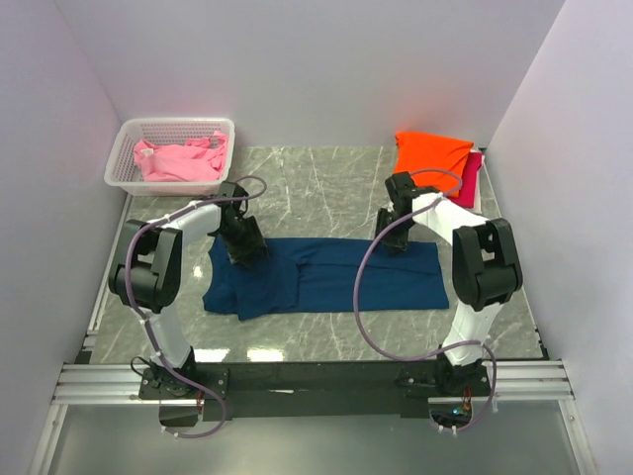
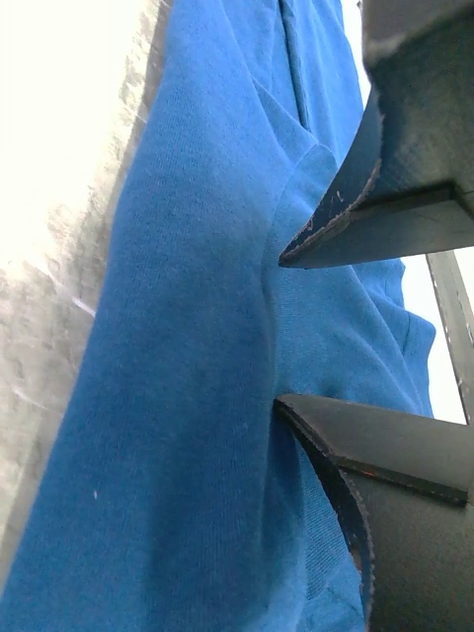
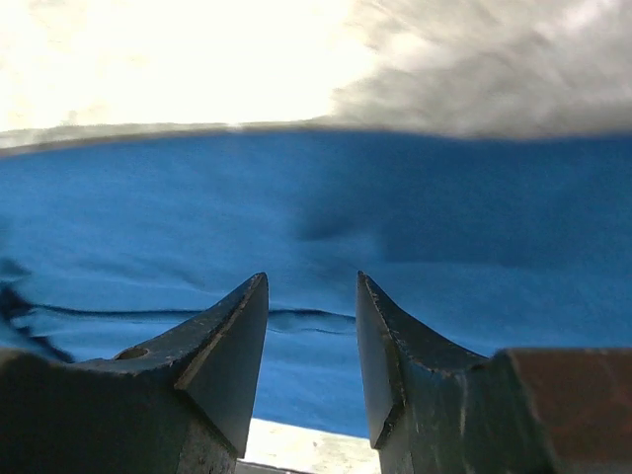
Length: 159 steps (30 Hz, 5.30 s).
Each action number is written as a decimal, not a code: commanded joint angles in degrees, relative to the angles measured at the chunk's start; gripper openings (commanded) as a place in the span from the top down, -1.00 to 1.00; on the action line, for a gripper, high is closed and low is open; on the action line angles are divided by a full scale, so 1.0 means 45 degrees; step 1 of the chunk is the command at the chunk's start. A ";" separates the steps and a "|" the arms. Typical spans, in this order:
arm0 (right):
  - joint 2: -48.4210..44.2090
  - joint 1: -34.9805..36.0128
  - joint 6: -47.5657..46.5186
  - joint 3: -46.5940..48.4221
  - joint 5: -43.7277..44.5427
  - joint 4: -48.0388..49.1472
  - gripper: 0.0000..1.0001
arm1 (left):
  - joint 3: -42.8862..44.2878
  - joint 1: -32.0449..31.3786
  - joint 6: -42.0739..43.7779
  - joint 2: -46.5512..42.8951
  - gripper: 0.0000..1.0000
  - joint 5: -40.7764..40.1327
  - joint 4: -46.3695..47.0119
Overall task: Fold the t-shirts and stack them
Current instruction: Fold the tshirt
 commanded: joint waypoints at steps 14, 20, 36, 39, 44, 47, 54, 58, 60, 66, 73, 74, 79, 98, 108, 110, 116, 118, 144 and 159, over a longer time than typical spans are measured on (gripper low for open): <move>-0.2661 -0.3624 0.0559 -0.2007 0.2137 -0.1494 0.04 | 0.0140 0.0044 0.1112 0.0799 -0.19 -0.0870 0.0203; -0.2388 -0.3862 0.0539 -0.2123 0.2409 -0.1768 0.06 | 0.0335 0.0083 0.1132 0.0917 -0.20 -0.0655 0.0301; -0.1608 -0.4331 0.0851 -0.2495 0.2566 -0.0636 0.19 | 0.0159 0.0142 0.1307 0.0858 -0.20 -0.0518 0.0301; -0.1412 -0.4350 0.0813 -0.2320 0.2683 -0.0577 0.21 | 0.0199 0.0161 0.1327 0.0839 -0.20 -0.0537 0.0262; -0.1314 -0.4467 0.0598 -0.2105 0.3034 -0.0733 0.22 | 0.0199 0.0161 0.1327 0.0878 -0.20 -0.0479 0.0242; -0.1392 -0.4585 0.0461 -0.2085 0.3093 -0.0714 0.22 | 0.0160 0.0161 0.1307 0.0916 -0.20 -0.0459 0.0261; -0.1099 -0.4702 0.0207 -0.1929 0.3132 -0.0655 0.27 | 0.0120 0.0161 0.1268 0.0917 -0.20 -0.0420 0.0262; -0.1060 -0.4721 0.0090 -0.1792 0.3308 -0.0674 0.37 | 0.0140 0.0161 0.1249 0.0917 -0.20 -0.0459 0.0203; -0.1060 -0.4721 -0.0007 -0.1655 0.3444 -0.0752 0.42 | 0.0140 0.0161 0.1229 0.0897 -0.20 -0.0440 0.0222; -0.1138 -0.4780 -0.0300 -0.1401 0.3640 -0.0968 0.39 | 0.0043 0.0161 0.1171 0.0839 -0.20 -0.0460 0.0242; -0.1021 -0.4819 -0.0535 -0.1362 0.3543 -0.0773 0.38 | -0.0153 0.0161 0.1014 0.0722 -0.20 -0.0381 0.0340; -0.0905 -0.4819 -0.0555 -0.1362 0.3484 -0.0753 0.38 | -0.0153 0.0161 0.0995 0.0722 -0.20 -0.0381 0.0359; -0.0767 -0.4858 -0.0594 -0.1362 0.3347 -0.0460 0.39 | -0.0231 0.0161 0.0956 0.0624 -0.20 -0.0440 0.0340; -0.0513 -0.4956 -0.0750 -0.1499 0.4049 -0.0127 0.96 | -0.0505 0.0180 0.1014 0.0604 -0.21 -0.0889 0.0301; -0.0572 -0.5112 -0.0652 -0.1401 0.4480 -0.0459 1.00 | -0.0173 0.0278 0.1307 0.0331 -0.20 -0.1943 -0.0265; -0.0513 -0.5112 -0.0652 -0.1382 0.4383 -0.0440 1.00 | -0.0153 0.0278 0.1327 0.0312 -0.20 -0.2041 -0.0344; -0.0922 -0.5112 -0.0692 -0.1148 0.3524 -0.0693 0.84 | 0.0373 -0.0073 0.1619 -0.0059 -0.22 -0.1983 -0.0343; -0.1272 -0.5092 -0.0692 -0.0992 0.3270 -0.0907 0.58 | 0.0861 -0.0287 0.1678 -0.0079 -0.23 -0.1925 -0.0461; 0.0618 -0.0639 -0.0437 0.0671 -0.0558 0.0985 0.21 | 0.0550 -0.0366 0.0662 -0.1076 -0.22 0.0107 -0.0872; 0.0660 -0.0600 0.0616 -0.1224 -0.0871 -0.0947 0.26 | 0.1231 -0.0308 0.1404 0.1754 -0.21 0.0127 -0.0285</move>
